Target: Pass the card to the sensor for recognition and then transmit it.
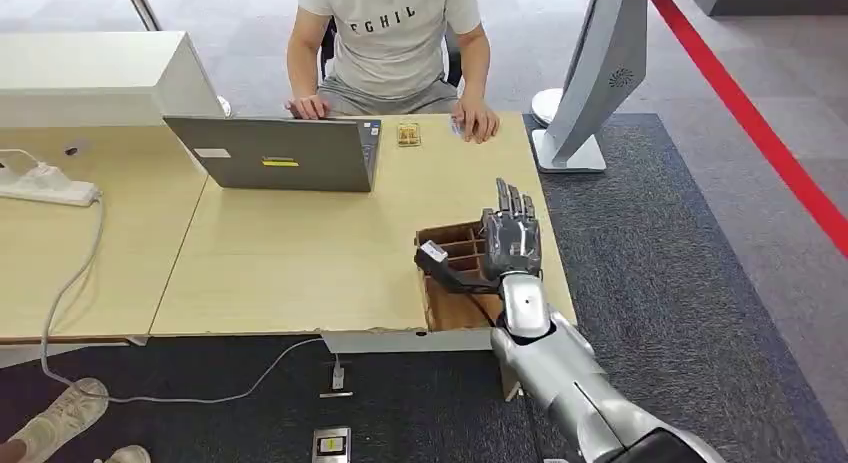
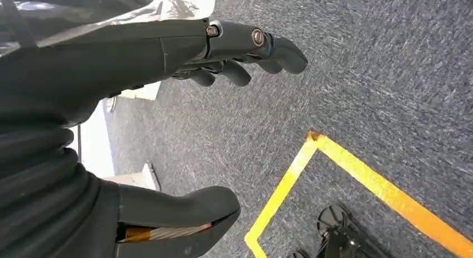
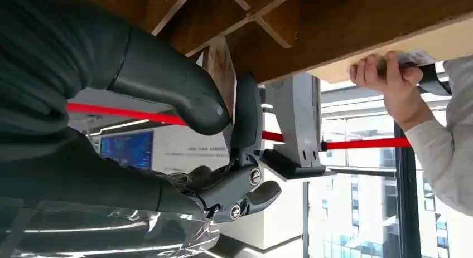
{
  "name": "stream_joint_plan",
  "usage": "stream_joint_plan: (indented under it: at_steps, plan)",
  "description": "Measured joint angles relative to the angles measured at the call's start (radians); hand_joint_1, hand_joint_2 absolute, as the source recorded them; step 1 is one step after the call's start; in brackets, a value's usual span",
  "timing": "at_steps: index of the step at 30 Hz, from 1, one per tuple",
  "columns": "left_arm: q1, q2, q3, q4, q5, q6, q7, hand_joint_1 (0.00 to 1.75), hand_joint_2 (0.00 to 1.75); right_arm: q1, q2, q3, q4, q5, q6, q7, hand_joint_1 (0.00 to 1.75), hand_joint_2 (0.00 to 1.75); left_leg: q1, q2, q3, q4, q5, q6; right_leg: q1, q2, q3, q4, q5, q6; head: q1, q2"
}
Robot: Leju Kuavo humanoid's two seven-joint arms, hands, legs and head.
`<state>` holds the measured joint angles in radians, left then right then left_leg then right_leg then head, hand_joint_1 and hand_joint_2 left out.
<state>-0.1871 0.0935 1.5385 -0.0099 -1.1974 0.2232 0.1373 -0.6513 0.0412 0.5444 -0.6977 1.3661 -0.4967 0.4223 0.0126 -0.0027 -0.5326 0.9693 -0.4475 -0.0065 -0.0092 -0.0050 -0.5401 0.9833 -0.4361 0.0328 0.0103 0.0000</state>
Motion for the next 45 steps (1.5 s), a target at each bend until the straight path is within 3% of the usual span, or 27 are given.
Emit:
stream_joint_plan:
  at_steps: [7, 15, 19, 30, 45]
  plan:
    - [0.0, 0.002, 0.0, 0.0, 0.007, 0.002, -0.001, 0.24, 1.75, 0.011, -0.01, -0.002, -0.031, -0.012, -0.076, -0.021, 1.75, 1.75, 0.0, 0.0, 0.0, 0.0, 0.0, 0.0, 0.0, 0.0, 0.0, 0.0, 0.0, 0.0, 0.0, 0.0]
    - [0.0, 0.002, 0.0, 0.0, 0.012, 0.015, -0.006, 0.24, 1.75, 0.025, -0.015, -0.005, -0.102, -0.104, -0.185, -0.145, 1.75, 1.75, 0.0, 0.0, 0.0, 0.0, 0.0, 0.0, 0.0, 0.0, 0.0, 0.0, 0.0, 0.0, 0.0, 0.0]
    - [0.0, 0.002, 0.0, 0.0, 0.007, 0.017, -0.008, 0.24, 1.75, 0.031, -0.013, -0.006, -0.164, -0.144, -0.188, -0.227, 1.75, 1.75, 0.0, 0.0, 0.0, 0.0, 0.0, 0.0, 0.0, 0.0, 0.0, 0.0, 0.0, 0.0, 0.0, 0.0]
    - [0.0, 0.002, 0.0, 0.0, -0.02, 0.012, -0.009, 0.24, 1.75, 0.028, 0.022, -0.004, -0.292, -0.223, -0.188, -0.307, 1.75, 1.75, 0.0, 0.0, 0.0, 0.0, 0.0, 0.0, 0.0, 0.0, 0.0, 0.0, 0.0, 0.0, 0.0, 0.0]
    - [0.0, -0.009, 0.0, 0.0, 0.004, 0.045, -0.021, 0.24, 1.75, 0.009, 0.162, -0.002, -0.27, -0.156, -0.188, -0.401, 1.75, 1.75, 0.0, 0.0, 0.0, 0.0, 0.0, 0.0, 0.0, 0.0, 0.0, 0.001, 0.0, 0.0, 0.0, 0.0]
